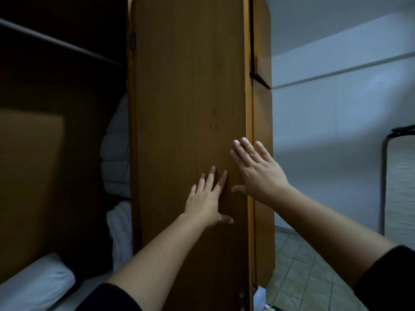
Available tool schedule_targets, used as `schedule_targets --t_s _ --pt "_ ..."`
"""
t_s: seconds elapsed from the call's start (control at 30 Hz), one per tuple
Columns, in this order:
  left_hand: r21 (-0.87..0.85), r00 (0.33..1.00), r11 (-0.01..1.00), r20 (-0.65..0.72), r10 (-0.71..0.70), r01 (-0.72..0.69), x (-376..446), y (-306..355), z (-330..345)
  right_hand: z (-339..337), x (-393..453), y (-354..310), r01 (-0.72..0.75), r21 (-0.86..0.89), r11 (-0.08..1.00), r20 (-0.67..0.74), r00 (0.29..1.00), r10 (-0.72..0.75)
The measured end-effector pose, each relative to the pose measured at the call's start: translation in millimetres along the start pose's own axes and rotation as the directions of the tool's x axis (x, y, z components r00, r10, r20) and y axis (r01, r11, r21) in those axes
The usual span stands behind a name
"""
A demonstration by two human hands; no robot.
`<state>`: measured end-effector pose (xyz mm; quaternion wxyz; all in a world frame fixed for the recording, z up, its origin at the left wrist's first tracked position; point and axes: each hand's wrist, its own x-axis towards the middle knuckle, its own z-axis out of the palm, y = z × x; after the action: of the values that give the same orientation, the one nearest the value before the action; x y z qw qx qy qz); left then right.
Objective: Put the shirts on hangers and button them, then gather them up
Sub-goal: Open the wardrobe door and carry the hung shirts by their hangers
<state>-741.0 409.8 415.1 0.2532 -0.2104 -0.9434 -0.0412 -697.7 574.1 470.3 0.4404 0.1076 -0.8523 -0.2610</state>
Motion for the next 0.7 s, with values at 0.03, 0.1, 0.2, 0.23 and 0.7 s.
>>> schedule_targets --t_s 0.03,0.1,0.2,0.23,0.7 --pt "0.001 1.000 1.000 0.008 -0.005 0.005 -2.0 -0.2 -3.5 -2.7 -0.4 -2.0 0.014 -0.005 1.000 0.007 1.000 -0.013" --pt "-0.007 0.999 1.000 0.025 -0.021 0.021 -7.2 0.0 -10.6 -7.9 -1.2 -7.4 0.051 -0.017 0.999 0.016 0.999 -0.051" --pt "-0.008 0.999 0.999 0.028 -0.042 0.042 -16.6 -1.4 -18.6 -18.1 -3.2 -17.9 0.089 0.002 0.996 0.019 0.996 -0.089" --pt "-0.002 0.998 0.999 0.029 -0.049 0.049 -20.6 -2.7 -20.6 -21.5 -3.8 -21.6 0.096 0.017 0.995 0.023 0.995 -0.096" --pt "0.072 0.961 0.959 0.003 -0.276 0.275 -111.5 -96.7 -66.6 -67.3 22.8 -122.2 0.110 0.303 0.947 -0.006 0.994 -0.113"
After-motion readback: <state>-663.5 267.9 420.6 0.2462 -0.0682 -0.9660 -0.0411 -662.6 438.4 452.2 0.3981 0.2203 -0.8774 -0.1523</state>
